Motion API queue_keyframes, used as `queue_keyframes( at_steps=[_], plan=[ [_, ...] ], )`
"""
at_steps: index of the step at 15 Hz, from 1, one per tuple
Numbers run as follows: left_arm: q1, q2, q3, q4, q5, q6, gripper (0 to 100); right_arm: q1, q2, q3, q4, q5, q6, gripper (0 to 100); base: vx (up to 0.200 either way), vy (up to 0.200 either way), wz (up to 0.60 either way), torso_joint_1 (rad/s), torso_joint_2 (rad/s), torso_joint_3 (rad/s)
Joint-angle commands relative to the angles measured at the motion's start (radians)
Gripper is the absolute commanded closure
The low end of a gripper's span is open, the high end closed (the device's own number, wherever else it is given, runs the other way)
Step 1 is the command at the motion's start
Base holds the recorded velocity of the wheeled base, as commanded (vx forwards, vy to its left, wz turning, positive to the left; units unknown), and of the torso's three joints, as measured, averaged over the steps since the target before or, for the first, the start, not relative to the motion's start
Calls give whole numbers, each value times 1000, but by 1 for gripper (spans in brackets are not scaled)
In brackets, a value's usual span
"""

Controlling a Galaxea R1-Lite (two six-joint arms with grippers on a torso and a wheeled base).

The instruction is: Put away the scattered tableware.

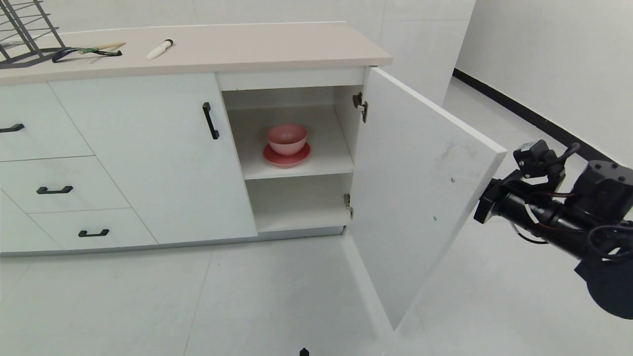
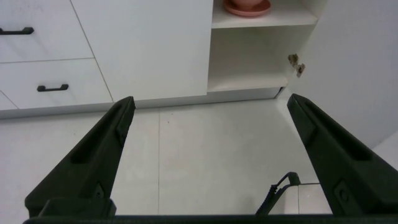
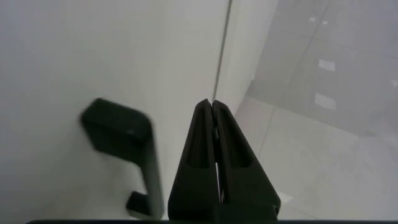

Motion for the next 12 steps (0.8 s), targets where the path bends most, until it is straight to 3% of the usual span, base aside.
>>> queue_keyframes(
  at_steps=[1,6,12],
  plan=[
    [1,1,0,0,0,1,0,40,-61,30,0,2,0,100,0,0,0,0,0,0],
    [1,1,0,0,0,1,0,83,-82,60,0,2,0,100,0,0,0,0,0,0],
    [1,1,0,0,0,1,0,242,-36,41,0,2,1,100,0,0,0,0,0,0]
  ],
)
